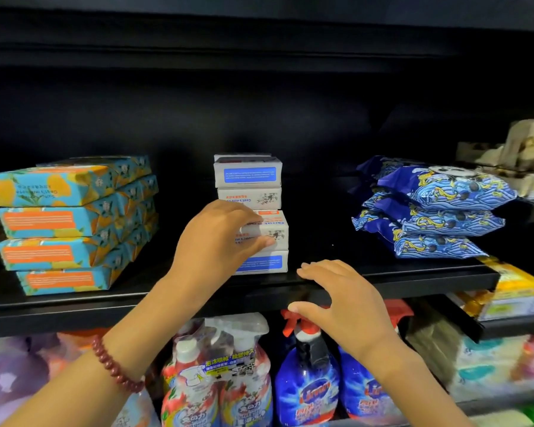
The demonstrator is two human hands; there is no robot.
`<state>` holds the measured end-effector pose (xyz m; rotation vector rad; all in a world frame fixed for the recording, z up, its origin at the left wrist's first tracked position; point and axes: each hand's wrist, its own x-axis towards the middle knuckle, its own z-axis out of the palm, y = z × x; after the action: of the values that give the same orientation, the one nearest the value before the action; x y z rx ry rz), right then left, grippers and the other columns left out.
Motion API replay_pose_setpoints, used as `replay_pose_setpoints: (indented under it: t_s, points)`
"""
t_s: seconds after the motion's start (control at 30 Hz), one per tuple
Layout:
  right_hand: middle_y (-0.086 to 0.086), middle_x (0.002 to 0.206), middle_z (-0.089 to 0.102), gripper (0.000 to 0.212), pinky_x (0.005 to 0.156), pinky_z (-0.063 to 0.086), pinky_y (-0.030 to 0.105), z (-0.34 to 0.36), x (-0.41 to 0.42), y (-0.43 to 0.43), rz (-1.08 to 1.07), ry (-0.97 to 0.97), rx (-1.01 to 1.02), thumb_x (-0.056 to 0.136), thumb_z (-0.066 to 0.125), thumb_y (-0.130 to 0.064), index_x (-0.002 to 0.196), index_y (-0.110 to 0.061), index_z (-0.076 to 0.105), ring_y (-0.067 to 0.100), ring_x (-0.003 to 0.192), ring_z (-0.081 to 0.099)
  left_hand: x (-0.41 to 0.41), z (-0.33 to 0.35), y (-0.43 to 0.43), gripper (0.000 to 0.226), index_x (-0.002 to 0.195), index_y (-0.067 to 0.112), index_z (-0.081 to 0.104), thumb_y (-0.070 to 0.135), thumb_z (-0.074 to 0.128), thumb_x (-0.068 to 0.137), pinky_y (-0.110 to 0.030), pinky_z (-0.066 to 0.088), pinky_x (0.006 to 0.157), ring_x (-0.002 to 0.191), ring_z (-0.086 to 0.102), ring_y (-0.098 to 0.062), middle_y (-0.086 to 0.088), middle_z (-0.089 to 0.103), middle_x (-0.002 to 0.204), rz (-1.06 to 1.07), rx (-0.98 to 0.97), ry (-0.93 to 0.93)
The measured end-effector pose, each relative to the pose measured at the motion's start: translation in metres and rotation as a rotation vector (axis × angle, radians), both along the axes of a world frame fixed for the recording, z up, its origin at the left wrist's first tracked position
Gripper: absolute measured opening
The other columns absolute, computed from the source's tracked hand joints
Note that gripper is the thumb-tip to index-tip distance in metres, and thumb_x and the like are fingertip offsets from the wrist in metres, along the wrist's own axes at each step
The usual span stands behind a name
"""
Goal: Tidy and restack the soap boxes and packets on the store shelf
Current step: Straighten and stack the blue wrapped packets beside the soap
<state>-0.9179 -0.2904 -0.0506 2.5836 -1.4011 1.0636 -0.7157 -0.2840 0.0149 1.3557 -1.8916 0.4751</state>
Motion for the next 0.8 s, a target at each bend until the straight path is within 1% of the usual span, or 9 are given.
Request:
replay_pose_setpoints:
  t_s: [0.1,0.2,0.33,0.4,0.47,0.57,0.67,0.73,0.8]
  points:
    - [-0.016,0.129,0.051,0.053,0.096,0.03,0.012,0.004,-0.003,0.001,0.044,0.012,0.019,0.078,0.067,-0.048,0.126,-0.029,0.056,-0.001,0.122,0.039,-0.001,0.001,0.002,0.039,0.104,0.015,0.071,0.043,0.072,0.077,-0.025,0.043,0.083,0.103,0.059,-0.018,0.002,0.069,0.103,0.026,0.01,-0.016]
    - [-0.011,0.129,0.054,0.048,0.102,0.03,0.012,0.019,-0.014,0.006,0.101,-0.025,0.037,0.079,0.069,-0.041,0.123,-0.024,0.059,0.003,0.123,0.044,-0.007,0.001,0.009,0.033,0.101,0.008,0.071,0.028,0.079,0.075,-0.037,0.048,0.084,0.101,0.061,-0.028,-0.006,0.069,0.103,0.02,-0.087,-0.054]
    - [-0.002,0.116,0.063,0.038,0.096,0.036,0.016,0.055,-0.053,0.008,0.003,-0.194,-0.309,0.079,0.073,-0.027,0.114,-0.013,0.065,0.013,0.112,0.055,-0.038,-0.004,0.015,0.024,0.091,0.005,0.073,0.024,0.073,0.075,-0.034,0.051,0.076,0.091,0.066,-0.029,-0.007,0.07,0.096,-0.091,-0.241,-0.074]
    - [0.002,0.113,0.064,0.036,0.095,0.038,0.021,0.075,-0.081,0.002,-0.065,-0.206,-0.479,0.08,0.07,-0.024,0.112,-0.009,0.064,0.019,0.109,0.056,-0.061,-0.011,0.013,0.024,0.088,0.006,0.074,0.026,0.07,0.076,-0.033,0.05,0.075,0.088,0.067,-0.026,-0.005,0.071,0.094,-0.151,-0.179,-0.076]
    - [0.007,0.115,0.062,0.041,0.095,0.036,0.023,0.09,-0.113,-0.009,-0.138,-0.185,-0.543,0.08,0.07,-0.024,0.116,-0.006,0.061,0.024,0.11,0.055,-0.082,-0.022,0.009,0.026,0.087,0.008,0.074,0.031,0.064,0.08,-0.033,0.053,0.069,0.085,0.067,-0.023,-0.003,0.071,0.09,-0.177,-0.105,-0.099]
    - [0.012,0.123,0.058,0.059,0.096,0.035,0.028,0.105,-0.153,-0.029,-0.224,-0.057,-0.452,0.076,0.075,-0.029,0.125,-0.004,0.055,0.029,0.116,0.052,-0.109,-0.04,-0.001,0.038,0.086,0.01,0.073,0.039,0.05,0.084,-0.028,0.055,0.064,0.082,0.068,-0.021,0.0,0.07,0.086,-0.156,-0.018,-0.1]
    - [0.01,0.137,0.048,0.078,0.101,0.035,0.035,0.109,-0.174,-0.05,-0.24,0.159,-0.284,0.075,0.071,-0.044,0.137,-0.007,0.042,0.026,0.127,0.043,-0.132,-0.049,-0.008,0.042,0.083,0.014,0.073,0.045,0.044,0.085,-0.03,0.056,0.058,0.079,0.068,-0.019,0.003,0.07,0.081,-0.056,0.021,-0.075]
    - [0.008,0.142,0.043,0.083,0.101,0.034,0.035,0.106,-0.18,-0.062,-0.239,0.248,-0.252,0.076,0.067,-0.05,0.142,-0.011,0.034,0.025,0.13,0.037,-0.141,-0.05,-0.012,0.043,0.077,0.017,0.073,0.046,0.042,0.085,-0.03,0.053,0.05,0.074,0.067,-0.019,0.006,0.069,0.076,0.051,0.002,-0.096]
    - [0.008,0.135,0.048,0.08,0.096,0.036,0.034,0.101,-0.182,-0.071,-0.245,0.24,-0.28,0.075,0.066,-0.052,0.139,-0.013,0.037,0.025,0.125,0.039,-0.146,-0.051,-0.012,0.043,0.074,0.018,0.072,0.045,0.041,0.086,-0.032,0.052,0.046,0.073,0.067,-0.019,0.007,0.068,0.074,0.109,0.019,-0.094]
